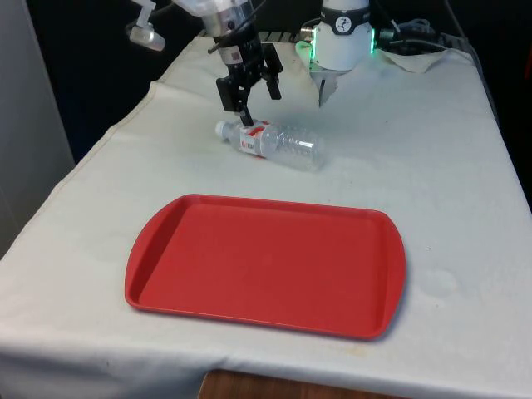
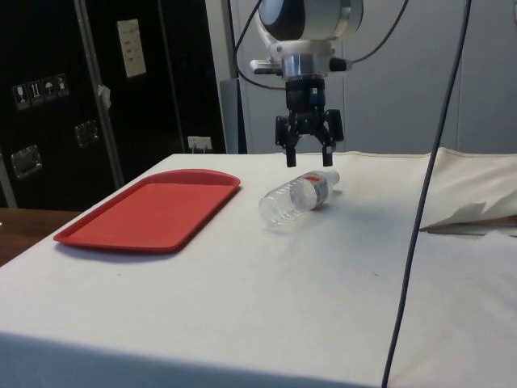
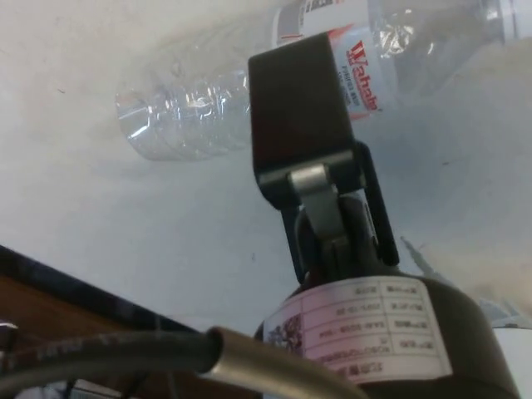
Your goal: Place the bottle upright on the tray.
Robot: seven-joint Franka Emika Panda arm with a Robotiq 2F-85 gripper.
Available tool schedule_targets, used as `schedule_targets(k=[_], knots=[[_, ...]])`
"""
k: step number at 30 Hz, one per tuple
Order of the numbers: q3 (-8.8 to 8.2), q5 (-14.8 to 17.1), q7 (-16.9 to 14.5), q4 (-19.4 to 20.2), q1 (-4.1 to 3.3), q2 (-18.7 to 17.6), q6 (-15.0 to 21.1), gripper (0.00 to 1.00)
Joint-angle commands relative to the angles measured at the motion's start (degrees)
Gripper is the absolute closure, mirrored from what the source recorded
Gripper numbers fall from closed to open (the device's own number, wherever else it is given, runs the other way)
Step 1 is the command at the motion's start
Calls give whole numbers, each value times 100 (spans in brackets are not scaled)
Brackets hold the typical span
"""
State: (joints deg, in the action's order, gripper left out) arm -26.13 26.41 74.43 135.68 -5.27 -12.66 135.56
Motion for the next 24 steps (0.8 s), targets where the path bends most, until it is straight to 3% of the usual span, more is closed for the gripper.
schedule_targets(k=[1, 2, 3, 8, 10, 11, 18, 19, 20, 24], knots=[[29, 206, -195, -17, 57, 29, -52, 0], [-17, 126, -126, -6, 6, -6, -29, 0], [11, 321, -309, -23, 52, 11, -63, 0], [-23, 602, -573, -29, 46, -40, -86, 0], [-52, 510, -498, -17, 11, -52, -63, 0], [-34, 642, -613, -29, 40, -63, -103, 0], [-57, 928, -928, 40, 57, -46, -86, 0], [-92, 837, -854, 29, 17, -92, -97, 0], [-57, 985, -985, 46, 57, -52, -80, 0], [-74, 1238, -1249, 46, 52, -63, -63, 0]])
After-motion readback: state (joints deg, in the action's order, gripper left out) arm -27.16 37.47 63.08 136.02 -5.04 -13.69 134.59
